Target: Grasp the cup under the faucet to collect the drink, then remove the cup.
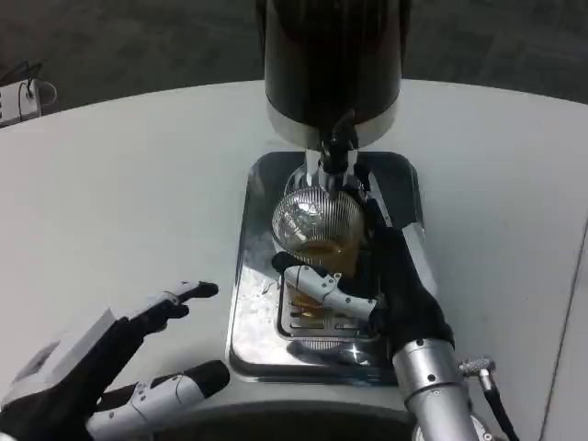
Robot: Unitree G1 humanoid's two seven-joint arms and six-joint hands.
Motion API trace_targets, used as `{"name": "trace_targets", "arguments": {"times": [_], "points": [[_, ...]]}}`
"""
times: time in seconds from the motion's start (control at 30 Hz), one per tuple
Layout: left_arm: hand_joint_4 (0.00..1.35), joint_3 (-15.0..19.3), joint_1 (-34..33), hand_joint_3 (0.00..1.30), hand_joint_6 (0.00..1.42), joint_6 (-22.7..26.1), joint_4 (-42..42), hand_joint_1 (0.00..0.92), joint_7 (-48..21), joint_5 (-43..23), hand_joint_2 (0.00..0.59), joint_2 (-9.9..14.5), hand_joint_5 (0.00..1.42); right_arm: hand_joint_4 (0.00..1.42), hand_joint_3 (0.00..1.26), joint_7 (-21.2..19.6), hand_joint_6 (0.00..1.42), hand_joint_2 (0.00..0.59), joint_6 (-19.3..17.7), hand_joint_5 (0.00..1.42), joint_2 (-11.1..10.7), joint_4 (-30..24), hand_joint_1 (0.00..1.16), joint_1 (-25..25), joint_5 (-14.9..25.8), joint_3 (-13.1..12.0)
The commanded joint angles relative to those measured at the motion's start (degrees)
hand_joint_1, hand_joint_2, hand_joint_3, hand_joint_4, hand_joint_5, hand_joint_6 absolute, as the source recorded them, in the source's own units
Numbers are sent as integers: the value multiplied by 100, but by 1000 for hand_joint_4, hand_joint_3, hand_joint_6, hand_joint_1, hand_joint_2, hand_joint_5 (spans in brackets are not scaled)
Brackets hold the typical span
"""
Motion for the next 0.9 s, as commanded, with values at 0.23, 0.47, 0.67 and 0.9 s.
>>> {"name": "trace_targets", "arguments": {"times": [0.23, 0.47, 0.67, 0.9], "points": [[88, 127, 600, 184, 193, 340, -613, 0, -259, -155, 30, 37, 162, 196, 91, -399, 172, 199, -240, 262, 230, 343, 868, -160, -104, 74], [87, 145, 817, 182, 192, 452, -803, 0, -296, -211, 30, 29, 162, 367, 258, -958, 319, 209, -363, 451, 474, 526, 925, -147, -291, 105], [86, 164, 898, 182, 192, 502, -847, 0, -334, -240, 30, 39, 162, 489, 362, -1441, 451, 218, -469, 591, 637, 727, 955, -145, -400, 181], [86, 175, 891, 182, 192, 484, -798, 0, -358, -254, 30, 40, 162, 746, 559, -1976, 804, 220, -529, 872, 766, 892, 999, -147, -464, 292]]}}
